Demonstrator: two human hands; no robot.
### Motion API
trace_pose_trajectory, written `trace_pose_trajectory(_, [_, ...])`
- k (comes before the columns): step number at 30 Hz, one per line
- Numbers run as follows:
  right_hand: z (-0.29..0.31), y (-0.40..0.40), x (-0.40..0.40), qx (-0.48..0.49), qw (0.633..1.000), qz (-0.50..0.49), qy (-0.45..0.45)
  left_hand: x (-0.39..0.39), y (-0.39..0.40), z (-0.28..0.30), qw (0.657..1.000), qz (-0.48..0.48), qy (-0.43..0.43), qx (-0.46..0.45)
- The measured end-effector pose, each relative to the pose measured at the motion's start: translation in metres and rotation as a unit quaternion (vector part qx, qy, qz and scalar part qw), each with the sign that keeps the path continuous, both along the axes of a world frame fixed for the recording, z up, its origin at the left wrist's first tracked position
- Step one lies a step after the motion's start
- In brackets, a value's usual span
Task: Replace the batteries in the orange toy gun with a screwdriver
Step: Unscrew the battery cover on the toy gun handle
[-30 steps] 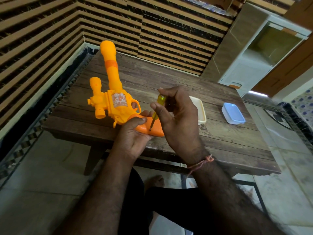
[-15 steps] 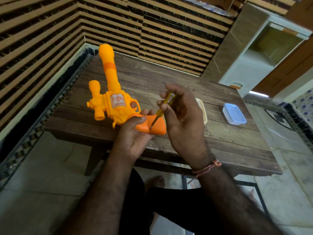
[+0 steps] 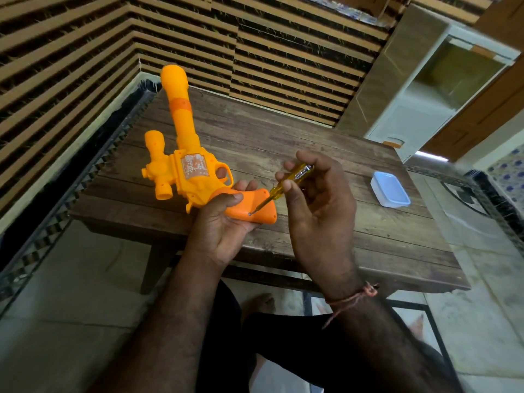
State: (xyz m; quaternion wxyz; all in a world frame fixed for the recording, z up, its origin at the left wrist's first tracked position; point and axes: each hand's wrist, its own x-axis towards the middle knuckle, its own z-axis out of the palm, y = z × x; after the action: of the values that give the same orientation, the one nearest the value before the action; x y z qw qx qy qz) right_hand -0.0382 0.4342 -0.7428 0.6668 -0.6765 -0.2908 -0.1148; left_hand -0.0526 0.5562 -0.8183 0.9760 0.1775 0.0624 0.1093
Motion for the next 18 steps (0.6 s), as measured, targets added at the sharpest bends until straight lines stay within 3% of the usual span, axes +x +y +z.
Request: trace_pose_trajectory(18, [-0.0047, 0.0023, 0.0010, -0.088, 0.994, 0.011, -0.066, -0.0013, -0.0011, 0.0001, 1.000, 0.001, 0.000, 0.026])
